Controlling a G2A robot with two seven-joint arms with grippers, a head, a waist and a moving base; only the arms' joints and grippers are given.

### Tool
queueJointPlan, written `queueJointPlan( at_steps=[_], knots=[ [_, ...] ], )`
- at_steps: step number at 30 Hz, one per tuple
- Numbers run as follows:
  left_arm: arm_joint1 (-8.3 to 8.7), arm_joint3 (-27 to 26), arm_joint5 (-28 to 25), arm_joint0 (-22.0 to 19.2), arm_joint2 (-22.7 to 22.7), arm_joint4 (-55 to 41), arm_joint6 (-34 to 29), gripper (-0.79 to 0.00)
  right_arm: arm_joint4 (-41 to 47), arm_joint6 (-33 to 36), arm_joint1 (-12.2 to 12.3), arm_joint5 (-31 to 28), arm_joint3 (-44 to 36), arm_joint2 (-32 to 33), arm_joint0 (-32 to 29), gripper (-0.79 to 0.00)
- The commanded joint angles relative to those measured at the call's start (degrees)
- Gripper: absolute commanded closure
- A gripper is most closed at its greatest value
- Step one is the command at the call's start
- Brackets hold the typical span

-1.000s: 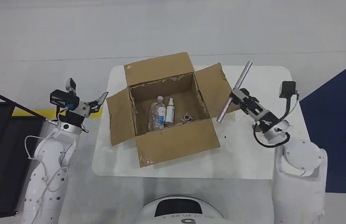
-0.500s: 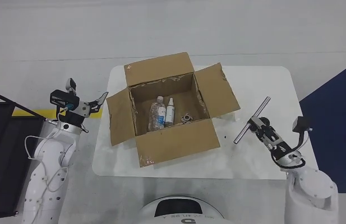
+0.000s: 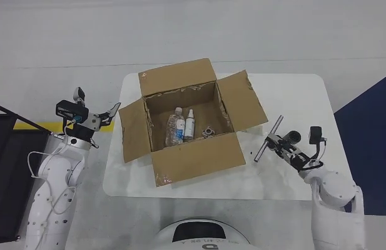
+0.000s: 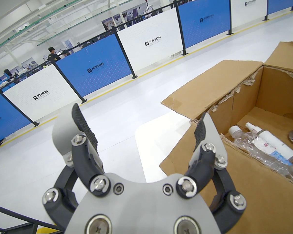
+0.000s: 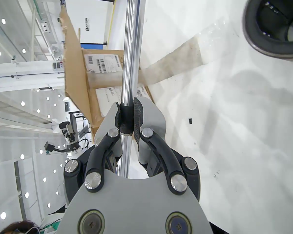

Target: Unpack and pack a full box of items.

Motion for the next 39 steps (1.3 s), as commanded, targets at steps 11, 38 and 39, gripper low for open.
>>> queueJointPlan(
  at_steps=[11, 38, 39],
  knots=[
    [0.0, 0.0, 0.0, 0.0, 0.0, 0.0, 0.0, -0.785, -5.47, 0.8, 1.47, 8.54, 1.96, -1.38, 1.23, 0.0],
    [0.0, 0.0, 0.0, 0.0, 0.0, 0.0, 0.0, -0.785, -22.9, 2.81, 4.27, 27.52, 0.6, -8.35, 6.61, 0.0],
    [0.0, 0.0, 0.0, 0.0, 0.0, 0.0, 0.0, -0.785, -23.57, 3.25, 4.41, 27.88, 0.95, -8.63, 7.12, 0.0]
  ],
)
